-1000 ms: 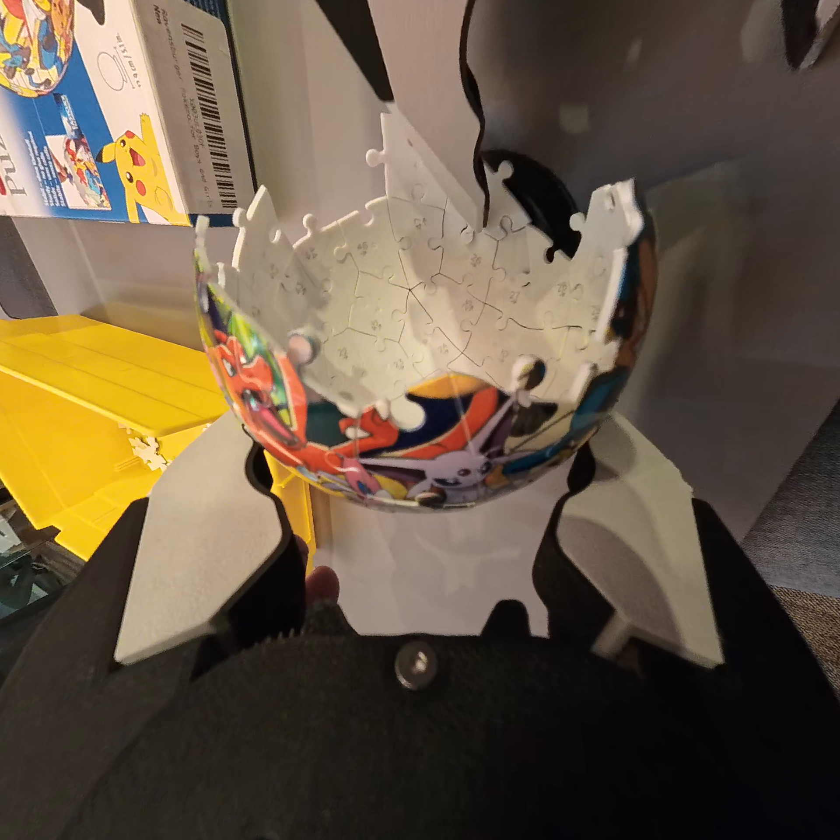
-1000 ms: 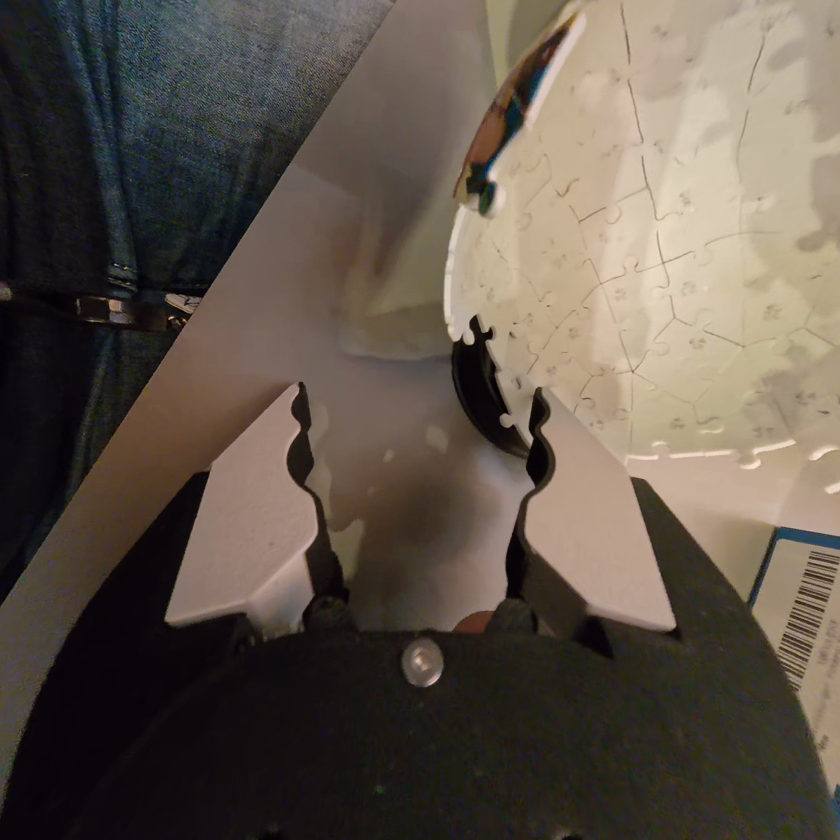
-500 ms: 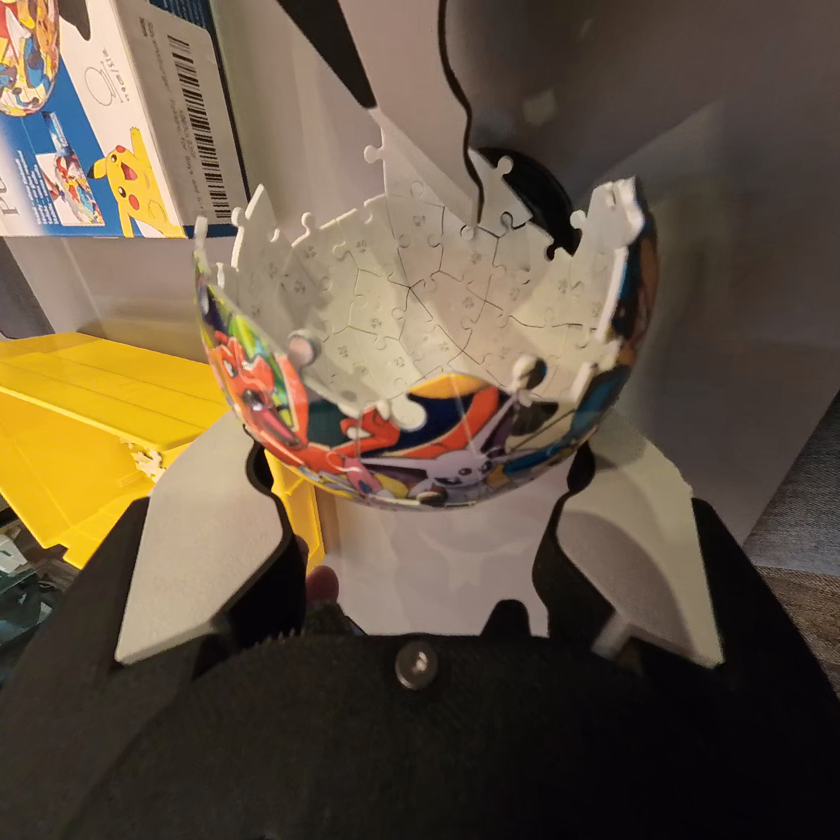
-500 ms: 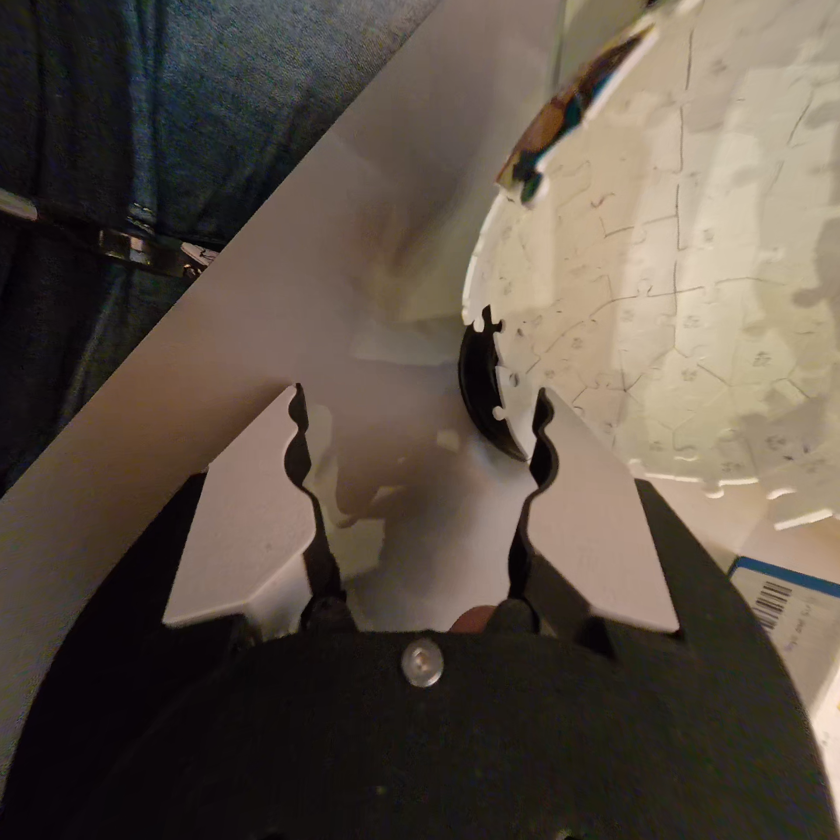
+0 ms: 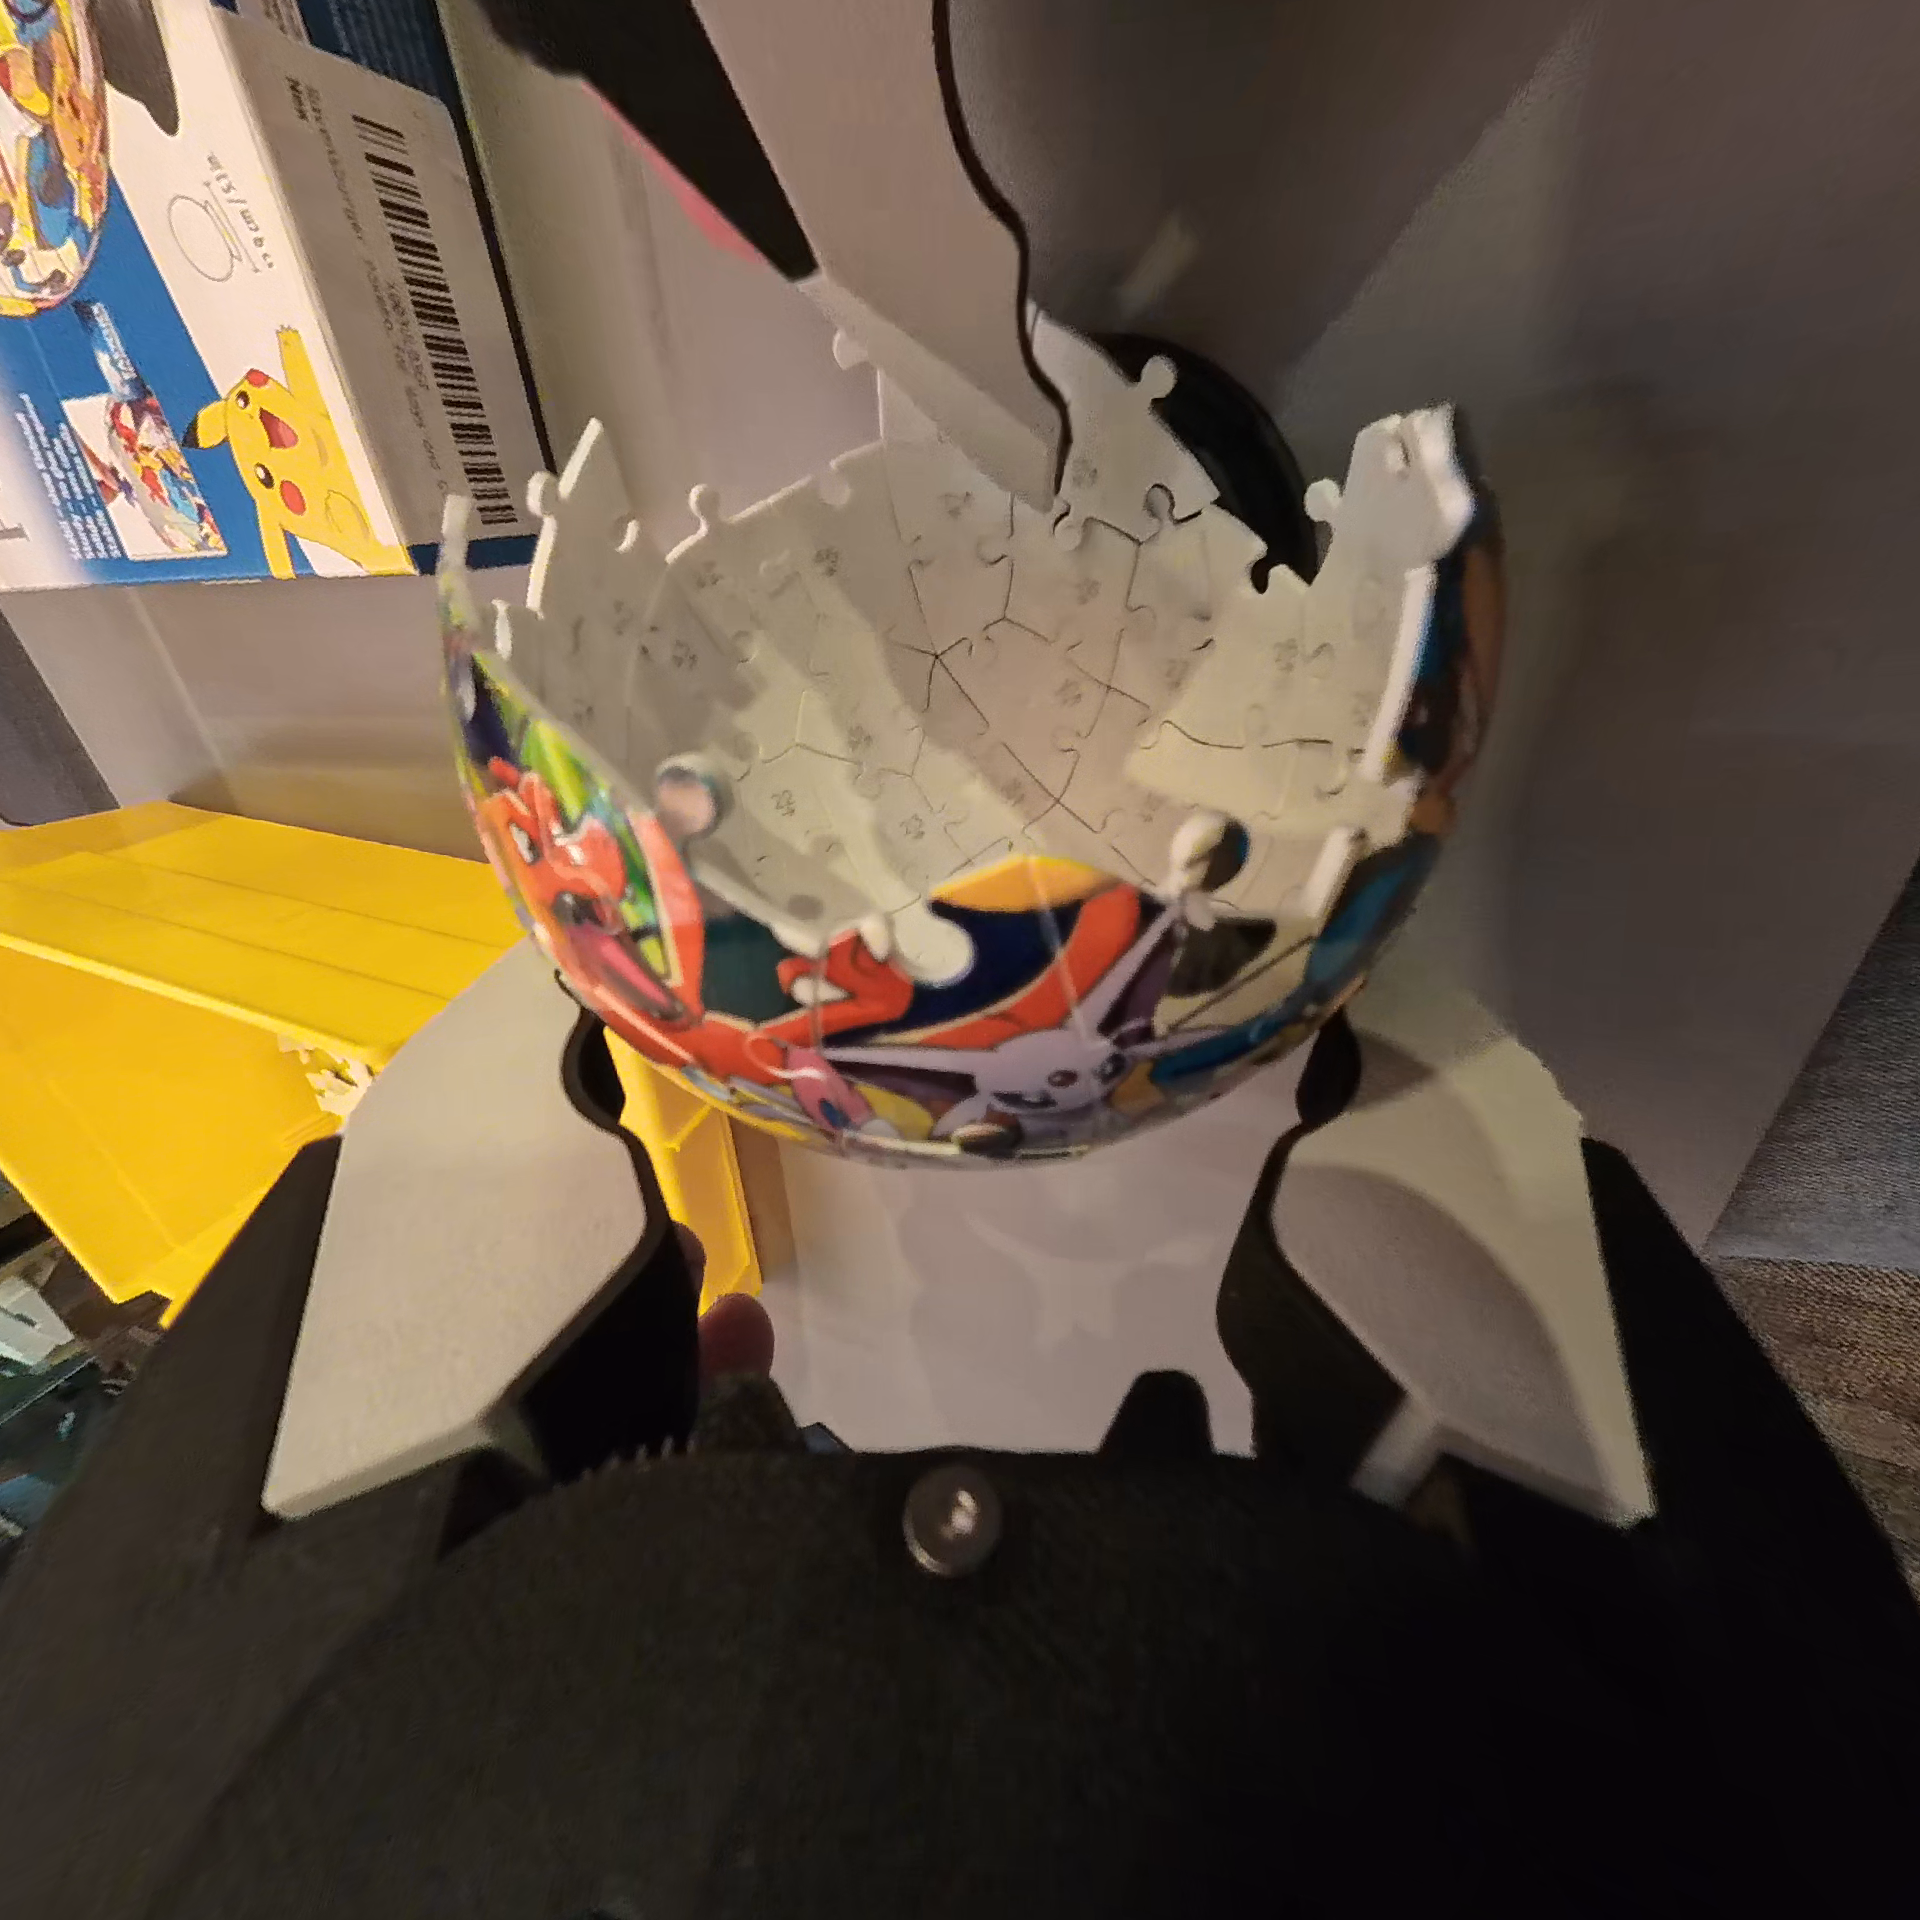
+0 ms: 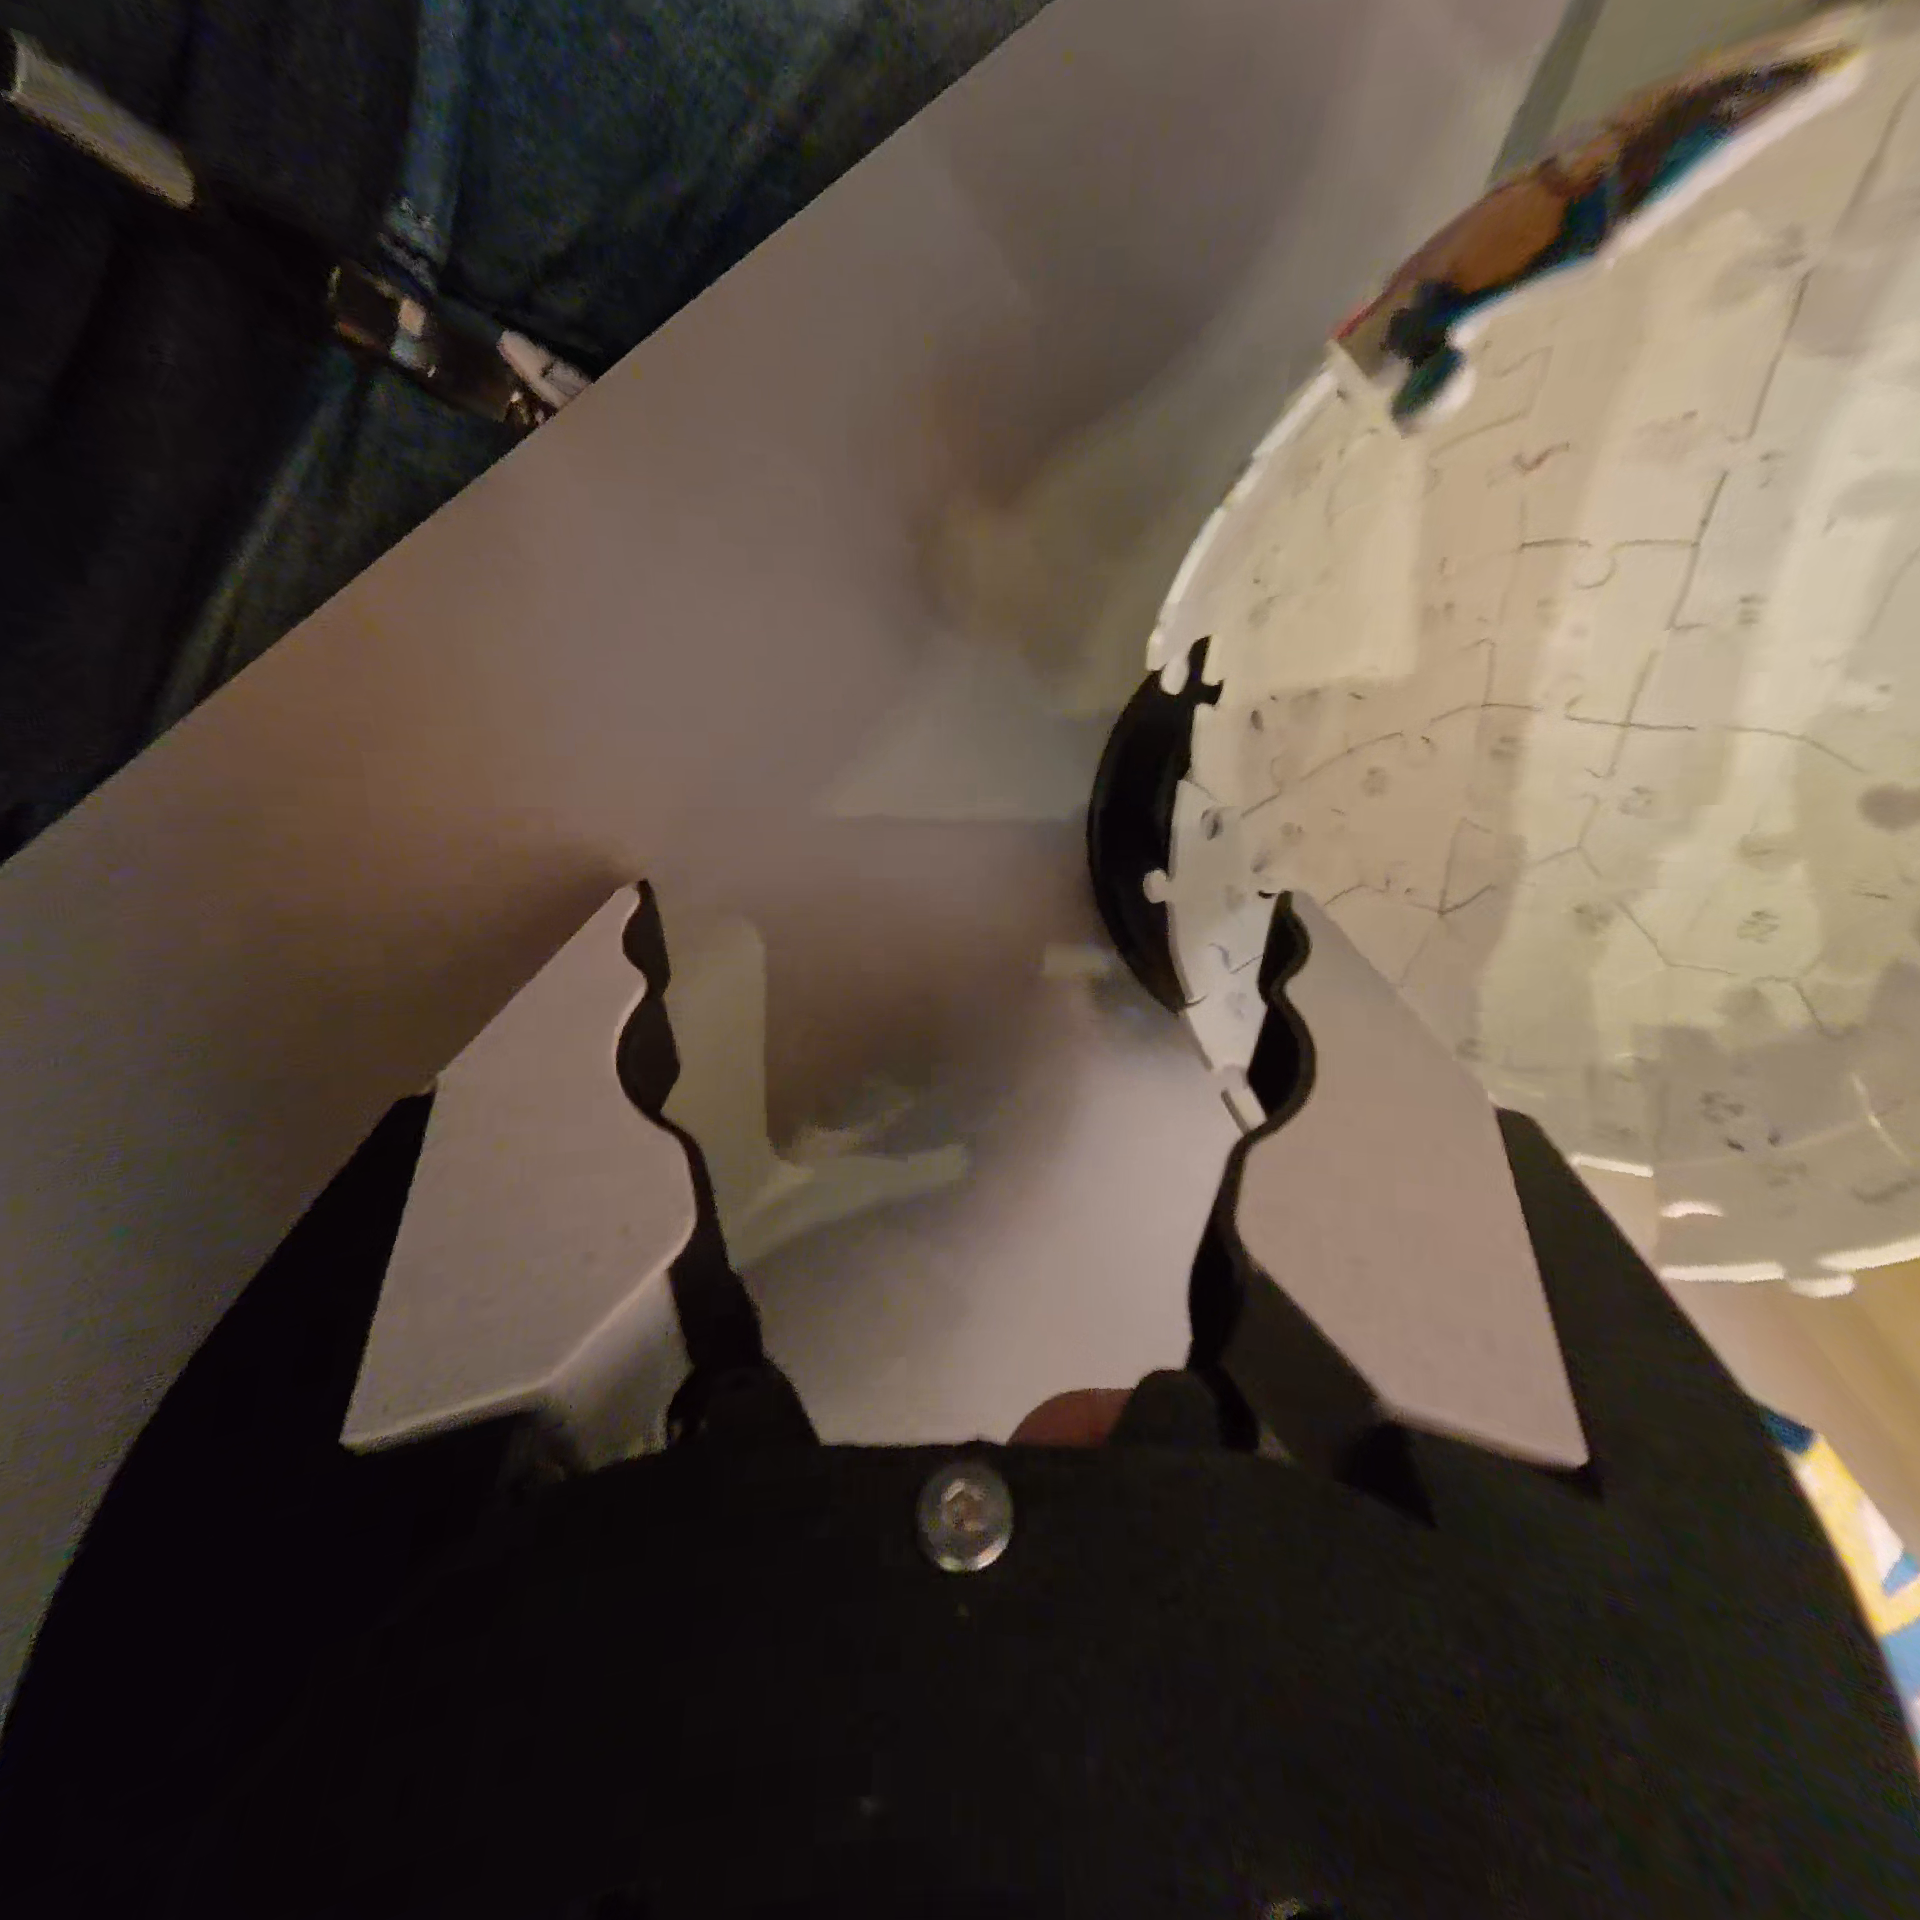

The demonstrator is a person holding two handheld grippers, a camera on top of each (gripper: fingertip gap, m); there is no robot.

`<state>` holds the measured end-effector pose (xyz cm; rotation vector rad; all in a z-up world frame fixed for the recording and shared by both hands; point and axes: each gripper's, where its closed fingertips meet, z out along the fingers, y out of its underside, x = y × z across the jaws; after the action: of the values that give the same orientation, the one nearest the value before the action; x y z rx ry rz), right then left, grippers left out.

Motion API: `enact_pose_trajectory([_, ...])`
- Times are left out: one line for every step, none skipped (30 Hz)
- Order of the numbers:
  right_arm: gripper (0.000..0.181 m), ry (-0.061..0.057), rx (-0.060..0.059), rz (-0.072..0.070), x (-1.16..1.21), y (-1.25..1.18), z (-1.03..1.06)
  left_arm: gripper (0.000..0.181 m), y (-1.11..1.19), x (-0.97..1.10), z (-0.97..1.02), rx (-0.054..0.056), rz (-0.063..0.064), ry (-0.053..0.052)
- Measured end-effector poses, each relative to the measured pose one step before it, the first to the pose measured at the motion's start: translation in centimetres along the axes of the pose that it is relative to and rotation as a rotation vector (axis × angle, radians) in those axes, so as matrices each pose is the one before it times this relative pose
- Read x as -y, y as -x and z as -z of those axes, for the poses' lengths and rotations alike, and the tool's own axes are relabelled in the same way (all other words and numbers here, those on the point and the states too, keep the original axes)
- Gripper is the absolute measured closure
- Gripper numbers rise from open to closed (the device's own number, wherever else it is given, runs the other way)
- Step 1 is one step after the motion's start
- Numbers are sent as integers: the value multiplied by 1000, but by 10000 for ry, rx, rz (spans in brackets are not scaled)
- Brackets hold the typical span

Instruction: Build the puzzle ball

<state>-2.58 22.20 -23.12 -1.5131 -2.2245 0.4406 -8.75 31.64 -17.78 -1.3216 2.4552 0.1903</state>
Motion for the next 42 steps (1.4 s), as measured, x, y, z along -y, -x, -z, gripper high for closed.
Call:
enact_pose_trajectory([66,169,150,279,-97,169,39,54,12,16,-6,-15,-38,11])
enact_pose_trajectory([61,146,153,266,-44,181,3,54,34,20,-10,-21,-19,-3])
enact_pose_trajectory([55,200,272,241,-136,361,-57,54,26,-9,7,-29,-13,-7])
enact_pose_trajectory([52,159,196,219,-63,217,-78,54,22,-27,5,-28,-17,0])
enact_pose_trajectory([49,66,32,193,74,-61,-55,54,12,-13,-6,-24,-11,-7])
enact_pose_trajectory([46,190,77,86,-128,-6,-30,54,12,-8,-1,-17,-3,0])
enact_pose_trajectory([44,263,148,34,-283,72,-22,54,1,-16,3,-1,-26,10])
enact_pose_trajectory([45,85,124,30,-93,49,-48,54,-17,24,-5,-3,-18,-5])
enact_pose_trajectory([46,46,222,-42,-71,241,-102,54,-27,19,-10,-10,-16,4])
enact_pose_trajectory([42,107,257,-55,-157,329,-168,54,-13,4,-1,10,-24,7])
enact_pose_trajectory([40,30,103,35,-3,162,-106,54,-14,-5,0,2,-18,-1])
enact_pose_trajectory([40,26,19,1,-5,25,-24,54,-8,0,3,1,-4,-19])
enact_pose_trajectory([40,44,11,-31,-19,9,-6,54,1,-3,-6,0,3,-8])
enact_pose_trajectory([40,56,10,-16,-29,15,-9,54,-5,-1,6,-1,-5,-11])
enact_pose_trajectory([40,72,11,17,-23,0,4,54,2,13,-1,0,-13,-5])
enact_pose_trajectory([40,111,1,25,-22,-9,-6,54,7,18,-12,1,-17,-4])
enact_pose_trajectory([39,153,22,23,-54,25,-13,54,-3,14,-2,-3,-12,-7])
enact_pose_trajectory([39,155,19,39,-55,21,2,54,13,-4,2,1,-16,3])
enact_pose_trajectory([39,150,10,82,-58,5,-15,54,0,-3,2,4,-26,5])
enact_pose_trajectory([39,143,2,88,-97,-12,16,54,3,-3,10,-2,-11,13])
enact_pose_trajectory([39,116,15,57,-80,7,12,54,3,-13,-3,0,-9,9])
enact_pose_trajectory([38,109,41,53,-50,43,-7,54,-3,2,5,1,-6,3])
enact_pose_trajectory([38,89,37,40,-48,18,-5,54,-2,13,7,12,-24,8])
enact_pose_trajectory([38,51,18,21,-19,-3,-16,54,1,13,3,9,-14,10])
enact_pose_trajectory([38,13,7,-1,-4,0,-4,54,0,18,6,3,-1,-9])
enact_pose_trajectory([38,20,5,-30,-12,5,-11,54,-1,-1,1,0,3,1])
enact_pose_trajectory([38,25,4,-22,-19,-2,-7,54,1,-6,1,3,-5,-1])
enact_pose_trajectory([38,29,6,8,7,-7,-10,54,-3,26,1,1,1,-16])
enact_pose_trajectory([37,34,14,4,-8,-36,-27,54,-8,45,16,-3,-1,-25])
enact_pose_trajectory([36,54,20,-10,1,-43,-41,54,25,29,42,-1,-6,-4])
enact_pose_trajectory([35,55,20,-6,10,-29,-51,54,15,50,38,7,-17,-7])
enact_pose_trajectory([34,51,8,22,-1,-6,-28,54,6,43,-2,-6,-2,-9])
enact_pose_trajectory([34,25,3,3,-6,-5,2,54,-1,-2,3,-3,5,-9])
enact_pose_trajectory([34,9,5,-14,-11,4,-4,54,2,-12,-2,-7,21,-21])
enact_pose_trajectory([34,45,6,51,-57,-9,1,54,4,-22,5,-5,31,-24])
enact_pose_trajectory([36,12,-1,41,-17,-76,37,54,0,-11,2,-1,18,-23])
enact_pose_trajectory([38,-39,-14,-12,-8,-109,40,54,-7,8,-5,0,11,-23])
enact_pose_trajectory([39,27,10,-69,-105,-61,26,54,-2,-4,-2,-1,19,-12])
enact_pose_trajectory([41,14,2,-20,-26,-37,29,54,-16,27,8,-9,31,-24])
enact_pose_trajectory([41,-8,19,-3,25,45,13,54,-22,62,-11,6,-1,-30])
enact_pose_trajectory([42,-6,9,-5,-12,18,10,54,-13,41,-7,7,-10,-8])
enact_pose_trajectory([42,59,3,15,-10,6,-1,54,7,-11,10,-5,-3,5])
